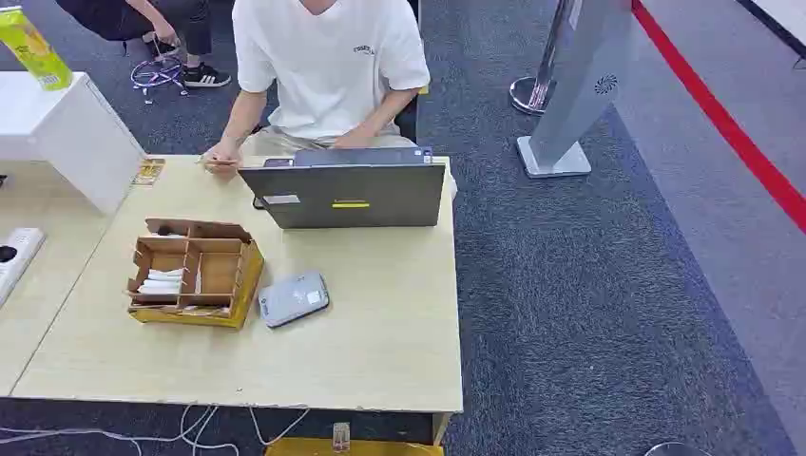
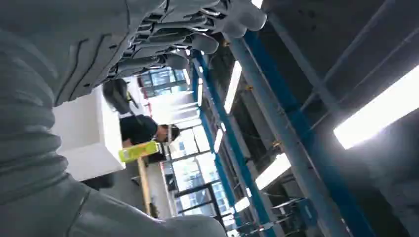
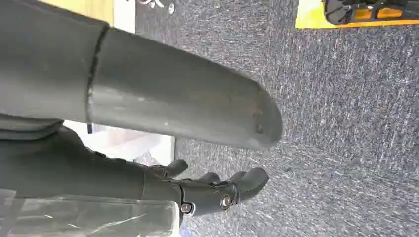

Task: Pass the card to the sensor for recognition and then transmit it.

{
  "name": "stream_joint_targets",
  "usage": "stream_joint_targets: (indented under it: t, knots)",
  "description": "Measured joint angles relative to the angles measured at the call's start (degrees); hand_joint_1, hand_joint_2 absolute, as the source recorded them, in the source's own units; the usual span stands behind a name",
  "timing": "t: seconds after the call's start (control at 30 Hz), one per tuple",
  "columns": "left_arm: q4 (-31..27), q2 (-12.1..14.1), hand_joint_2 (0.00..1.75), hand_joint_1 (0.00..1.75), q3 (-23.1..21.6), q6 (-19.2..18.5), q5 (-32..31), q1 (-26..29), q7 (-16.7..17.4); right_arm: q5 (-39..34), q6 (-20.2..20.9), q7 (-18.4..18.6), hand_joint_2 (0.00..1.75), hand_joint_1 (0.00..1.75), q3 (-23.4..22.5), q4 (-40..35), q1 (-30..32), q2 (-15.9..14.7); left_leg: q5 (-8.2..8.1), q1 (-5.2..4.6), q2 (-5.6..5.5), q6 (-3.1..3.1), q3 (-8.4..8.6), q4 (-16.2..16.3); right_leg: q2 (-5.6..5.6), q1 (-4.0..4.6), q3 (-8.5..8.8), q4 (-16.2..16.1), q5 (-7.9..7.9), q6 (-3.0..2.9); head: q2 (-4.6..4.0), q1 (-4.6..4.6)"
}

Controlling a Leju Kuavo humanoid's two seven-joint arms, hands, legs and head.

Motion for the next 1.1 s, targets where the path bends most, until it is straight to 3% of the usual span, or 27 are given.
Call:
stream_joint_targets:
  t: [0.17, 0.47, 1.1]
  knots:
    - [0.81, 1.49, 1.75, 0.00, -3.45, 3.23, -5.49, -3.52, 2.80, 0.35, 0.37, 0.00, 0.00, 0.00, 0.00, 0.09, -0.20, 0.02, 0.04, 0.01, 0.08, -0.01, 0.01, 0.00, 0.05, 0.01, -0.01, 0.01, 0.05, -0.06, 0.00, -0.02]
    - [7.76, 6.82, 1.75, 0.00, -10.16, 8.28, -17.36, -10.06, 8.22, 1.22, 1.01, -0.02, 0.00, 0.00, 0.00, 0.26, -0.25, 0.02, 0.13, 0.01, 0.10, -0.05, -0.01, 0.00, 0.08, 0.00, 0.05, 0.02, 0.15, 0.03, 0.00, 0.00]
    - [29.56, 18.71, 1.75, 0.00, -23.14, 14.86, -41.88, -24.26, 21.51, 3.12, 3.61, -0.63, 0.00, 0.00, 0.00, 0.26, -0.53, -0.02, 0.26, 0.01, 0.23, 0.01, -0.05, 0.01, 0.22, 0.01, -0.02, 0.03, 0.28, -0.03, 0.00, 0.02]
